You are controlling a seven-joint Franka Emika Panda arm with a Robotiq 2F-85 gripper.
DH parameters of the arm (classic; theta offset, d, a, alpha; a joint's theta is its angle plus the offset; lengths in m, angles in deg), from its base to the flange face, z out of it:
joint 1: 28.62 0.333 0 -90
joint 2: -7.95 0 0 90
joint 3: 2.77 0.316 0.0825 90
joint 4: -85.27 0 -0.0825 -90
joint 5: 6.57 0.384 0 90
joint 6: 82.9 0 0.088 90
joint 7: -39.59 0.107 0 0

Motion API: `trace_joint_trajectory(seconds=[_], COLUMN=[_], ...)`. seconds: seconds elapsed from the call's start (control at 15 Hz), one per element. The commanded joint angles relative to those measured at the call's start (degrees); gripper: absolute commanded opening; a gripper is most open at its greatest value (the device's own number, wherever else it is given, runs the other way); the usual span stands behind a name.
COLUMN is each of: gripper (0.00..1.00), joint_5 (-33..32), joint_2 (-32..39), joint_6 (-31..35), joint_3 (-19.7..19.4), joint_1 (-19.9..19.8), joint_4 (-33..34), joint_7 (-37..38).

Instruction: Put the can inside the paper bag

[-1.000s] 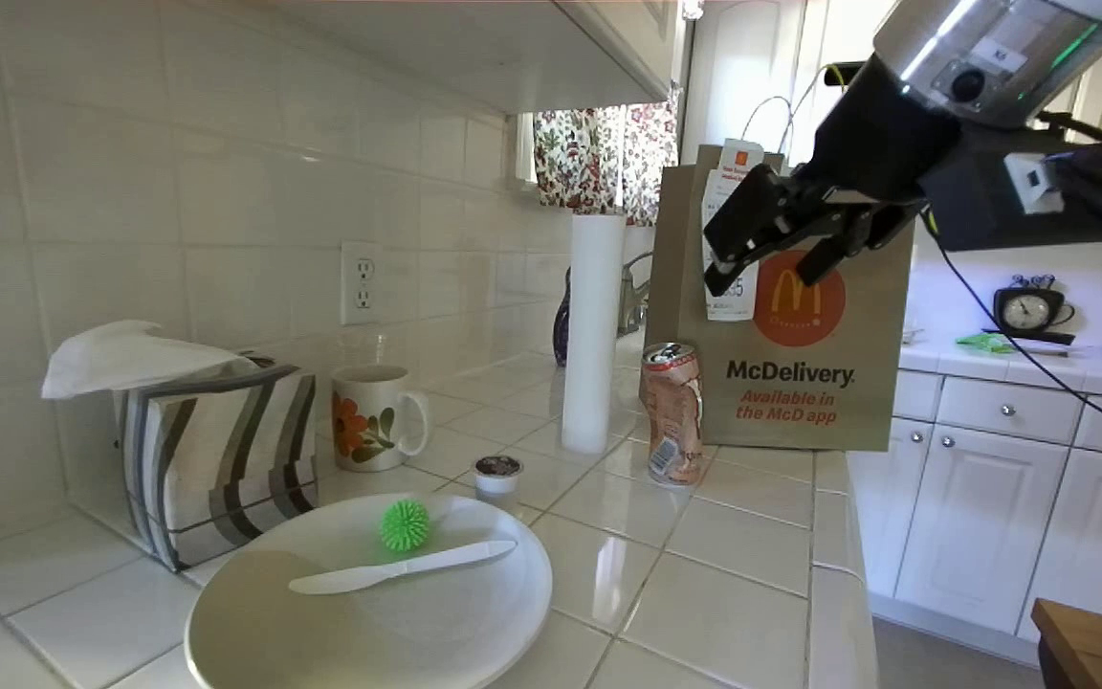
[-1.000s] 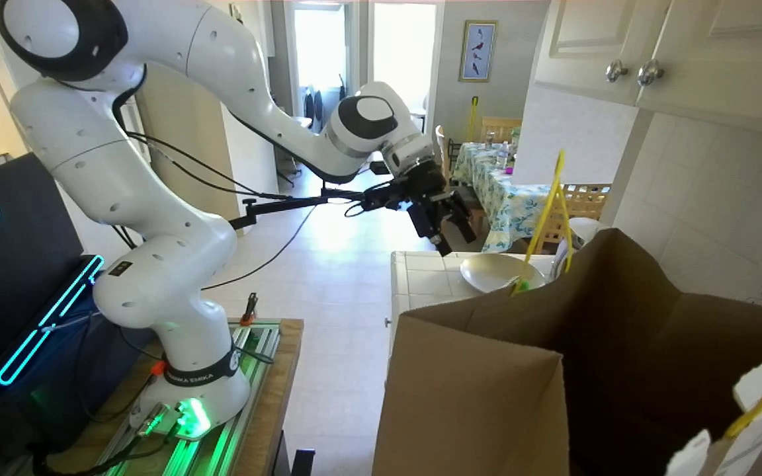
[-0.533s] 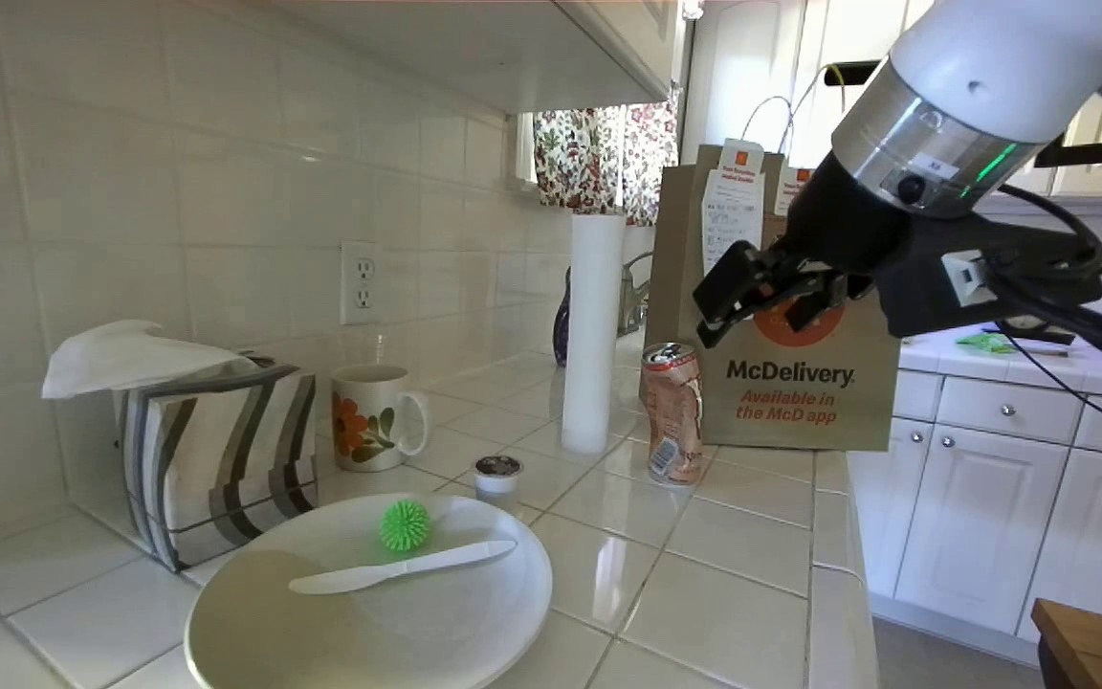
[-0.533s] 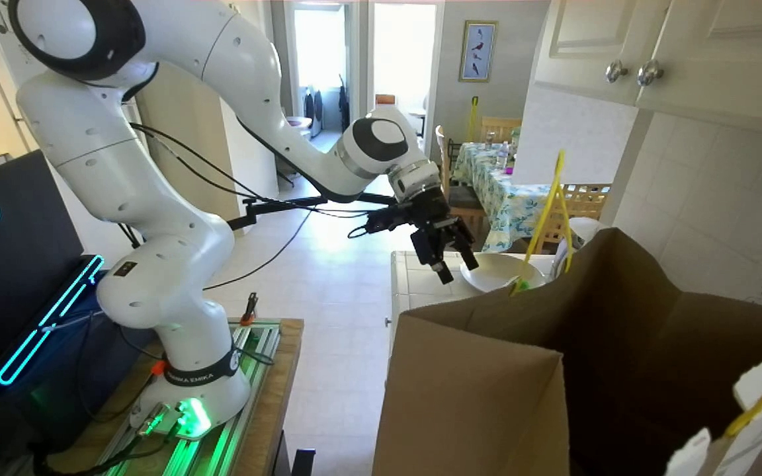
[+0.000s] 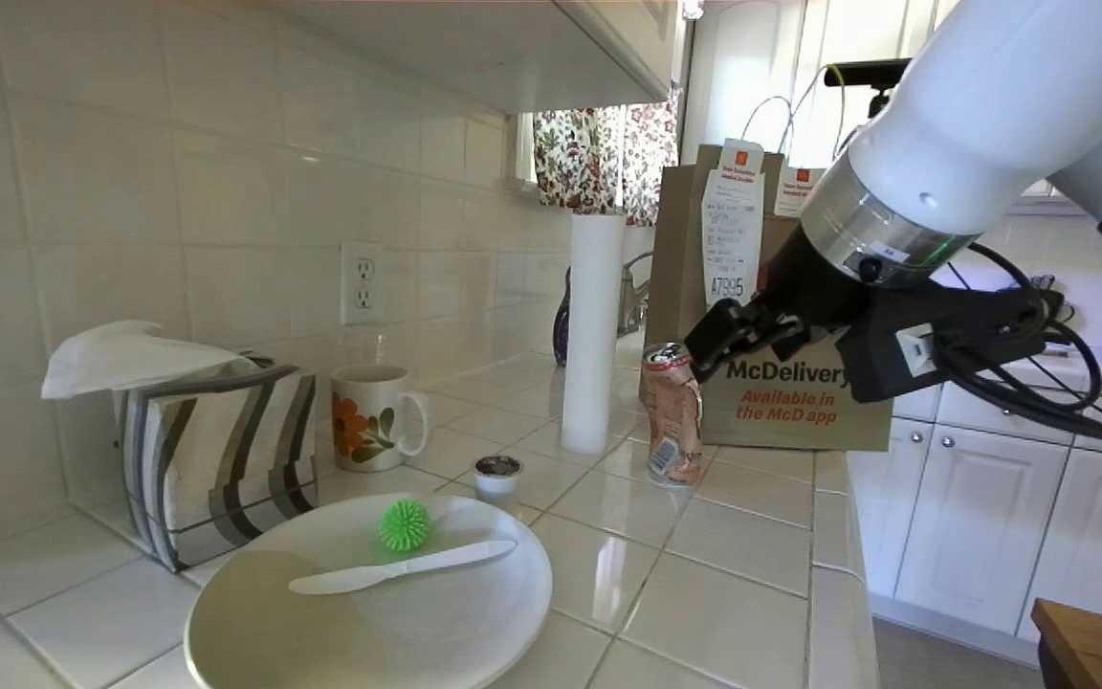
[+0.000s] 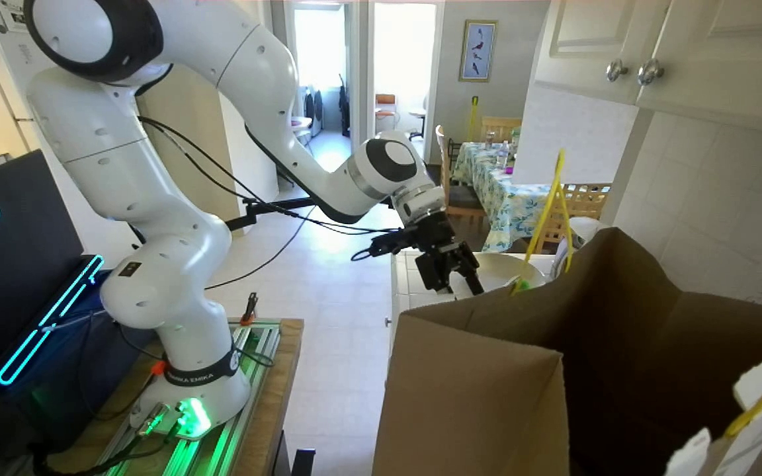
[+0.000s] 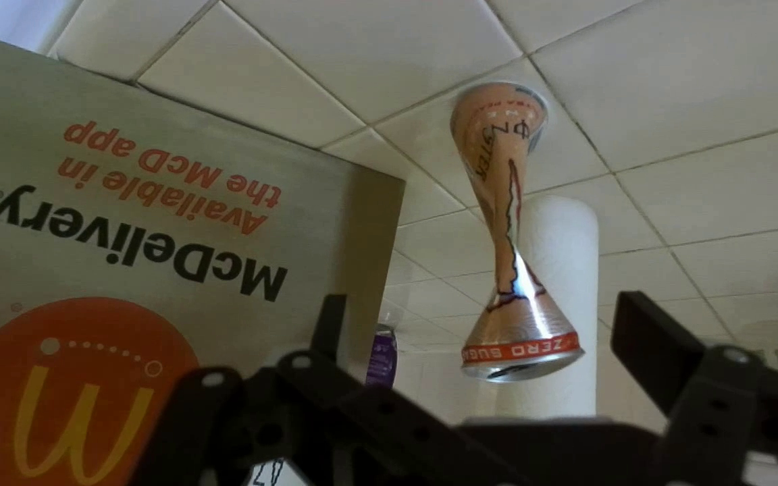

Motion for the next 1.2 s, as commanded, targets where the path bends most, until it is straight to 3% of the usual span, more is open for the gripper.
trace_joint_trajectory(seconds=[0.0,0.6,0.67,0.73,0.8,1.13], gripper=[1.00,1.00,0.93,0.77,0.66,0.62], joint_5=[-6.7,-16.3,-17.6,-18.6,-19.8,-23.5], joint_2=[2.7,7.3,7.6,7.9,8.1,9.7], joint_6=[0.5,0.3,0.2,0.1,0.0,0.1], joint_3=[-3.2,-7.2,-7.5,-7.8,-8.1,-9.1], joint_1=[2.1,5.1,5.3,5.5,5.7,6.5], joint_4=[0.0,0.7,0.8,0.9,1.0,1.3], joint_7=[6.4,14.8,15.9,16.8,17.8,21.6])
